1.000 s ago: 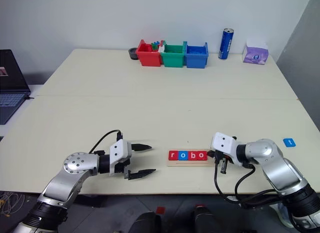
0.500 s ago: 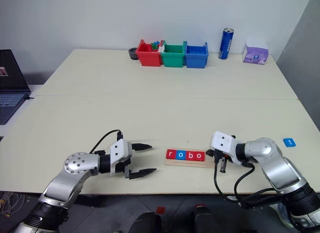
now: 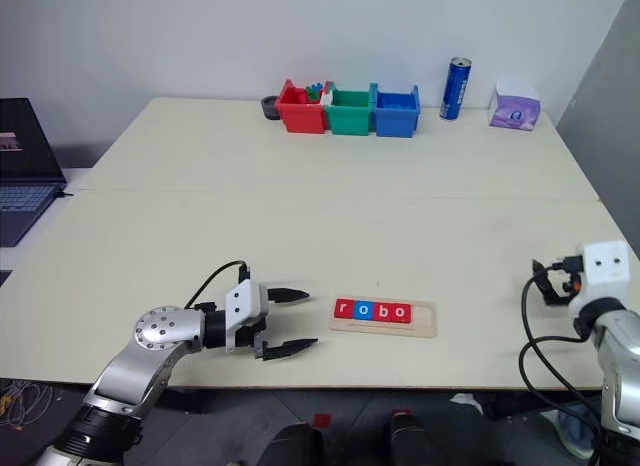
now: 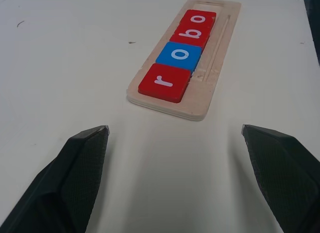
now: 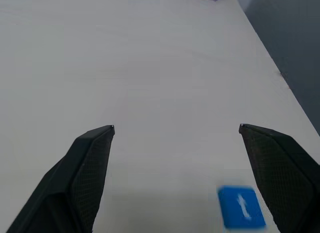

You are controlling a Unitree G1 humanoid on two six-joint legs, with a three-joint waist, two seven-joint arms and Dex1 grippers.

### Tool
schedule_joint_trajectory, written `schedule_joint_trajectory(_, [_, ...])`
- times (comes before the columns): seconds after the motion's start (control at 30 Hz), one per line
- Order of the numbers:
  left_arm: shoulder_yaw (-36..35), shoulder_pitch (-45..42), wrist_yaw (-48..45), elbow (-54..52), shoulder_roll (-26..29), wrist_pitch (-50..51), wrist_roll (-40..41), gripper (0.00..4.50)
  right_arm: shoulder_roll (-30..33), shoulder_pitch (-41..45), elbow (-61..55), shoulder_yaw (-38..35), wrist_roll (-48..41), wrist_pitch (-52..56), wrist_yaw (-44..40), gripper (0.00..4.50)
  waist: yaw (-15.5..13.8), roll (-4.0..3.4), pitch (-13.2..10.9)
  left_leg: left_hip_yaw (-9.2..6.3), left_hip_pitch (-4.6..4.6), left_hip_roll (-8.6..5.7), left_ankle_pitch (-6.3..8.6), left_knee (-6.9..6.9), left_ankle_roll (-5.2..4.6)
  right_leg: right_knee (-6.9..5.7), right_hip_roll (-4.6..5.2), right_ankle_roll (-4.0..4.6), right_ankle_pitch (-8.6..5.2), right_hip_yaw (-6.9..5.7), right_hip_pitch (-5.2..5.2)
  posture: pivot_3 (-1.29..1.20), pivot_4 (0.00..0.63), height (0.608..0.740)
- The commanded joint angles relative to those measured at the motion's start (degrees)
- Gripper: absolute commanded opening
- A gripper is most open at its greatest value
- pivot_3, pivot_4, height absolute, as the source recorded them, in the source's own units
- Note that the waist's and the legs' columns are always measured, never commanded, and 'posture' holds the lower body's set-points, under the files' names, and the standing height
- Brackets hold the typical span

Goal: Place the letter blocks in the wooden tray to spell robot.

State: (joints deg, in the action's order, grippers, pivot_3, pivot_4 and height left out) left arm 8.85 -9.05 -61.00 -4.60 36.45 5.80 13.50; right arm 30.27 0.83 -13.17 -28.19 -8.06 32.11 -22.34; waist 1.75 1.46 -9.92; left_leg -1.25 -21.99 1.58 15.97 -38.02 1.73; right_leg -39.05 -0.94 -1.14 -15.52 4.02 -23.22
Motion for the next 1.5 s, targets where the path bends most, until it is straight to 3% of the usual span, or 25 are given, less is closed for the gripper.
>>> schedule_joint_trajectory(0.03, [0.44, -1.65, -0.73, -0.29, -0.38, -0.91, -0.07, 4.5, 0.45, 1.59, 4.04, -2.44, -1.1, -2.37, 1.65, 4.07, 0.21, -0.06, 0.01, 0.03, 0.02, 0.0, 0.0, 0.0, 0.0, 0.0, 0.0, -0.02, -0.01, 0.02, 0.0, 0.0, 0.15, 0.74])
schedule_joint_trajectory(0.43, [0.85, -2.52, -1.04, -0.72, -0.68, 0.04, -0.56, 4.5, 5.26, 10.47, 29.04, -1.43, -2.07, -6.4, 1.54, 4.07, 0.52, -0.12, 0.05, 0.22, 0.08, -0.01, 0.0, 0.04, -0.01, 0.03, -0.06, -0.14, -0.08, 0.12, 0.01, 0.0, 0.15, 0.74])
schedule_joint_trajectory(0.63, [0.45, -2.5, -0.83, -2.39, -0.05, 1.45, -0.32, 4.5, 6.85, 15.3, 36.72, -2.19, -5.45, -1.18, 1.32, 4.07, 0.54, -0.11, 0.05, 0.25, 0.09, -0.01, 0.0, 0.02, -0.01, 0.03, -0.05, -0.13, -0.06, 0.14, 0.03, 0.0, 0.15, 0.74])
schedule_joint_trajectory(0.77, [0.05, -2.36, -0.82, -2.75, 0.29, 1.87, -0.26, 4.5, 7.73, 16.07, 37.74, -1.94, -6.63, 3.17, 1.81, 3.18, 0.5, -0.09, 0.07, 0.22, 0.08, -0.01, 0.0, 0.01, -0.01, 0.03, -0.05, 0.0, 0.02, 0.13, 0.05, 0.0, 0.15, 0.74])
schedule_joint_trajectory(0.93, [-0.2, -1.77, -0.83, -2.69, 0.63, 1.52, -0.28, 4.5, 6.77, 12.16, 30.61, -1.15, -8.42, 8.48, 1.48, 1.45, 0.16, 0.01, 0.12, 0.14, 0.06, 0.01, 0.0, 0.01, -0.01, 0.05, -0.04, -0.01, 0.02, 0.1, 0.06, 0.0, 0.15, 0.74])
schedule_joint_trajectory(1.07, [-0.3, -1.46, -1.03, -2.12, 0.9, 0.83, -0.35, 4.5, 2.53, 5.99, 15.85, -0.16, -10.94, 14.51, 3.43, 1.44, 0.08, 0.02, 0.15, -0.06, 0.0, 0.05, 0.0, 0.05, -0.01, 0.05, -0.06, -0.18, -0.1, 0.09, 0.06, 0.0, 0.15, 0.74])
schedule_joint_trajectory(1.27, [0.2, -1.8, -1.38, -0.97, 0.67, -0.15, -0.53, 4.5, -13.51, -1.25, -13.3, 5.05, -13.57, 24.78, 14.71, 1.44, 0.83, -0.01, 0.21, -0.21, 0.07, 0.15, 0.0, 0.08, 0.0, -0.01, -0.11, -0.16, -0.14, 0.09, 0.02, 0.0, 0.15, 0.74])
schedule_joint_trajectory(1.5, [0.72, -2.84, -1.73, -0.59, 0.29, 0.06, -0.54, 4.5, -24.4, -4.83, -23.05, 13.99, -9.35, 26.44, 23.23, 1.44, 1.27, -0.02, 0.23, -0.2, 0.07, 0.17, 0.0, 0.07, 0.01, 0.0, -0.12, -0.13, -0.14, 0.07, 0.01, 0.0, 0.15, 0.74])
